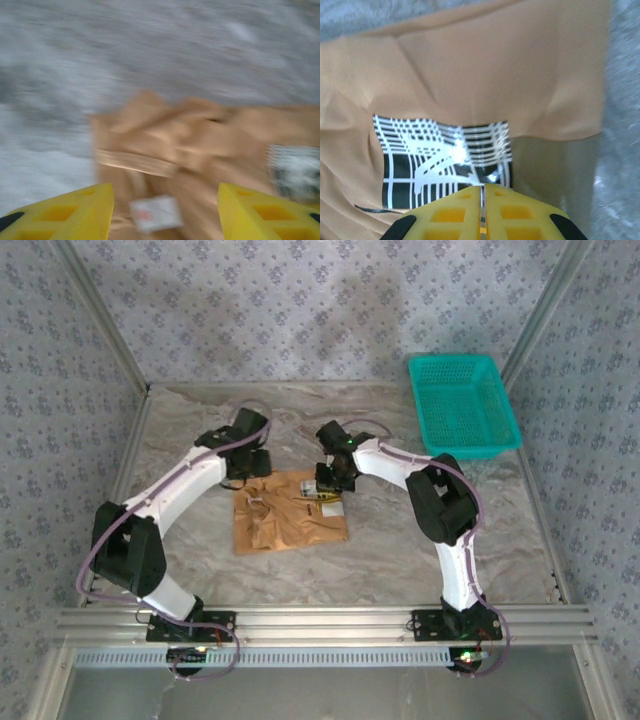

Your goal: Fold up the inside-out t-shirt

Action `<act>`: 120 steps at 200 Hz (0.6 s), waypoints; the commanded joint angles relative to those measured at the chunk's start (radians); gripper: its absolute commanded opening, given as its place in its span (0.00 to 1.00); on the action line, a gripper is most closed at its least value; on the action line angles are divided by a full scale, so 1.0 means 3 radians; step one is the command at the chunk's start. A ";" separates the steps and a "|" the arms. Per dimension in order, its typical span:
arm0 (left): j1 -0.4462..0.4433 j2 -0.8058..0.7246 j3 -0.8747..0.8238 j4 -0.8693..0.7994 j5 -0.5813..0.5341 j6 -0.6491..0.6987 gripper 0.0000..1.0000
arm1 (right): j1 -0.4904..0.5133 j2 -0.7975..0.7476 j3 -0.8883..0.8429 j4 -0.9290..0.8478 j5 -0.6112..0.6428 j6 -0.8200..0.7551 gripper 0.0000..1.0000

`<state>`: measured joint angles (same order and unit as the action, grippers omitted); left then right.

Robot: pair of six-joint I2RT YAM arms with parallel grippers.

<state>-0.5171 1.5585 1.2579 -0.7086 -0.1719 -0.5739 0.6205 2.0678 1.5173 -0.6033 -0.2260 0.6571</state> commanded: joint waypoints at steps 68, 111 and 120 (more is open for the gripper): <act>-0.0358 0.0362 -0.0921 0.1026 0.0908 -0.0942 0.47 | -0.0278 0.0335 0.0097 -0.0010 -0.0048 0.0038 0.09; -0.0032 -0.0334 -0.1534 0.0731 0.0798 -0.0836 0.48 | -0.0289 0.0435 -0.0106 -0.0110 0.0168 0.0039 0.07; 0.0071 -0.0516 -0.1655 0.0665 0.0806 -0.0813 0.49 | -0.0304 0.0432 -0.0141 -0.0116 0.0199 0.0042 0.07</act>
<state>-0.5610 1.5337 0.8505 -0.4068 0.0887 -0.8246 0.5323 2.1300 1.5406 -0.5777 -0.2436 0.6697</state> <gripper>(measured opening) 0.482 0.074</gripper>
